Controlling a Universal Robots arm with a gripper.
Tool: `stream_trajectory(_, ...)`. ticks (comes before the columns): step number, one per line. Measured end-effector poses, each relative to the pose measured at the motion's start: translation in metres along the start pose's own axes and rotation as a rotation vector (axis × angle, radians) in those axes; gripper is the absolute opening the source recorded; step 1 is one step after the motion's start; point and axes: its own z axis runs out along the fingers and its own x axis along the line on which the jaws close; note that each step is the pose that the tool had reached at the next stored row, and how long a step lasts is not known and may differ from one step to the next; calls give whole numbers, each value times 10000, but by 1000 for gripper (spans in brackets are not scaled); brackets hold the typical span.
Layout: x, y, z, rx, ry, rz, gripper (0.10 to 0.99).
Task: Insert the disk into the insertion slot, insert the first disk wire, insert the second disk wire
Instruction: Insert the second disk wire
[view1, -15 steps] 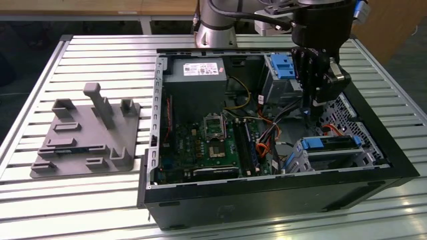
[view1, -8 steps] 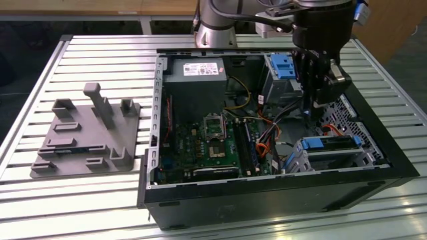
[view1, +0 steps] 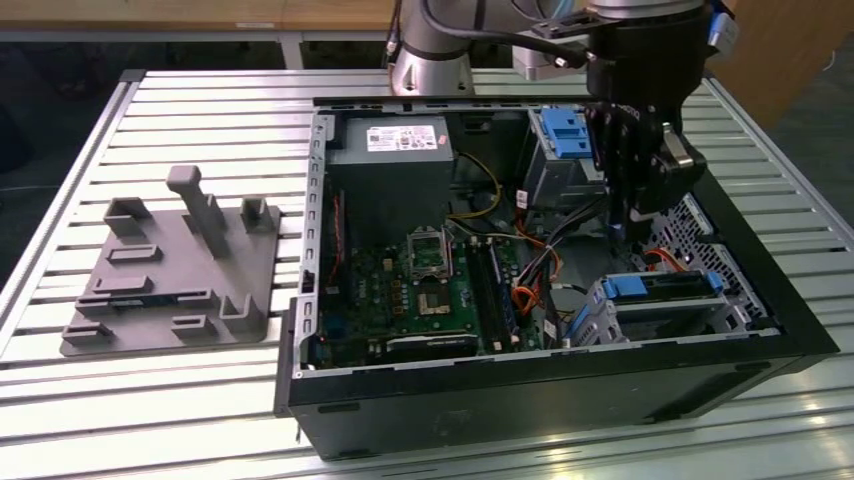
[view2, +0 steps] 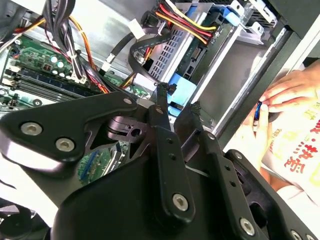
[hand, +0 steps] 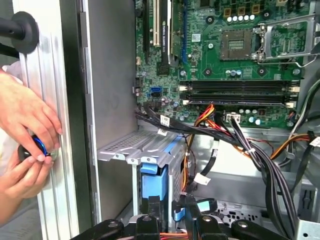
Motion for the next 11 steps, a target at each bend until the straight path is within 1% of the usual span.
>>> stream_trajectory(5, -8, 0, 24, -2, 120, -11, 337)
stream_trajectory(11, -32, -1, 50, -4, 293, -30, 337)
